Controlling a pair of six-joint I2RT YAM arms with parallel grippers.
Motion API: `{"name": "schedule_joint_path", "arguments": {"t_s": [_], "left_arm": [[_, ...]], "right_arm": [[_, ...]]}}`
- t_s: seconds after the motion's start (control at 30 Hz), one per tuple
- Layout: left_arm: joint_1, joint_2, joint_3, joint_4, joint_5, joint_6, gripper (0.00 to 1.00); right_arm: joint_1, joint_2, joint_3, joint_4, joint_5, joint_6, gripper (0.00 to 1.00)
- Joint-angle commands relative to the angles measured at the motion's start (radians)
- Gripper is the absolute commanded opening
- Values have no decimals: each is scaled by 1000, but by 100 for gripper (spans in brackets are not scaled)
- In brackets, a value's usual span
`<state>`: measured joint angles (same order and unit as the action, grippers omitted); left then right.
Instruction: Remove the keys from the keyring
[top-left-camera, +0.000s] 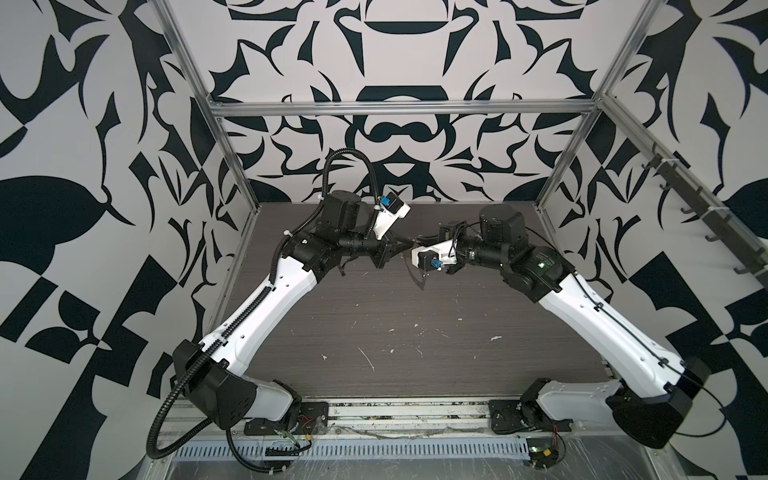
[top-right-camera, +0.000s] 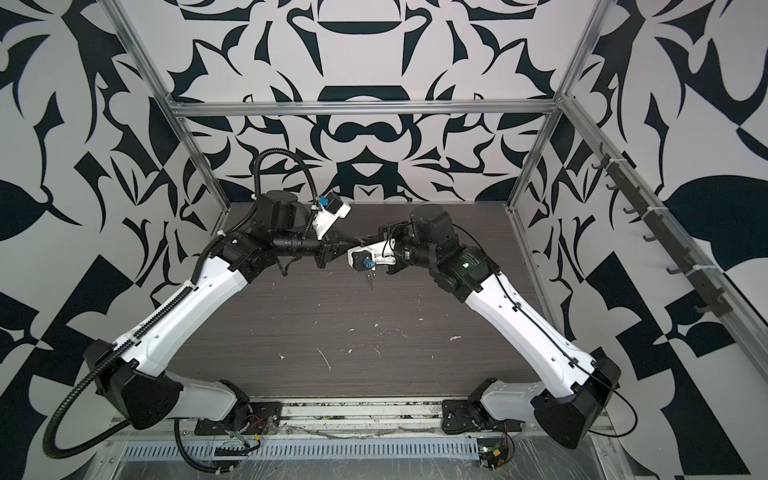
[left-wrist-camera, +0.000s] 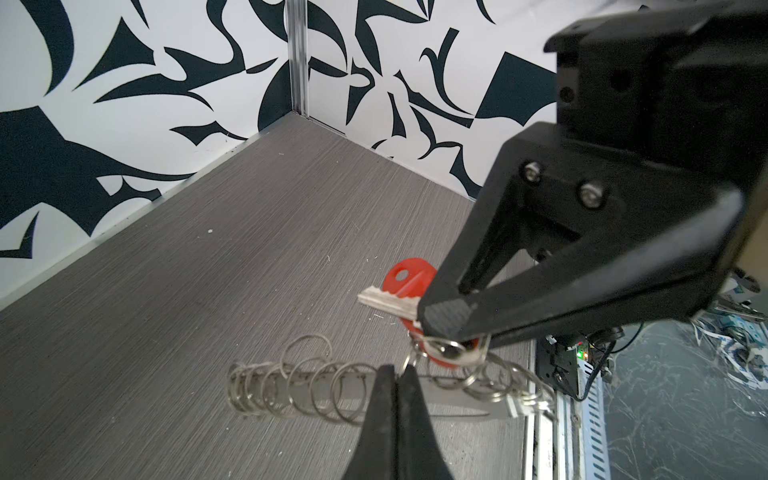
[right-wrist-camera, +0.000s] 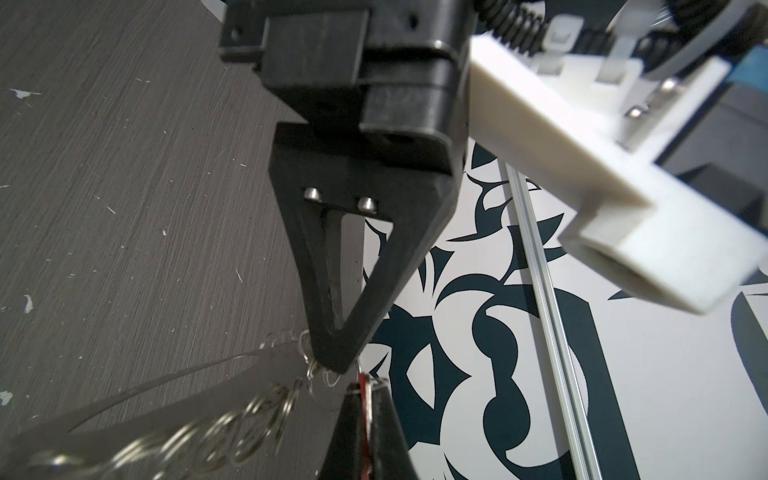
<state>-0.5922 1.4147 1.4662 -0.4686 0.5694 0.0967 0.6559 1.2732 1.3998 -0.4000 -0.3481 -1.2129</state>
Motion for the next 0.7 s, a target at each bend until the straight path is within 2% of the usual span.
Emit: {"name": "schedule_joint_path", "arguments": {"t_s": [0.0,0.3,0.43,0.67], "left_arm": [[0,33,-3,-16,-29,-12,0],[-1,27,3,72,19,-33,0],[-4,39,19,104,64,-57,0],[-30,30,17,116,64,-25,0]], "right_arm": [[31,-25,88,180,-171,27,0],[43,-9,54,270,-207,98,0],[53,3,42,270,-203,100,0],[51,16,45,276,-189,98,0]]}}
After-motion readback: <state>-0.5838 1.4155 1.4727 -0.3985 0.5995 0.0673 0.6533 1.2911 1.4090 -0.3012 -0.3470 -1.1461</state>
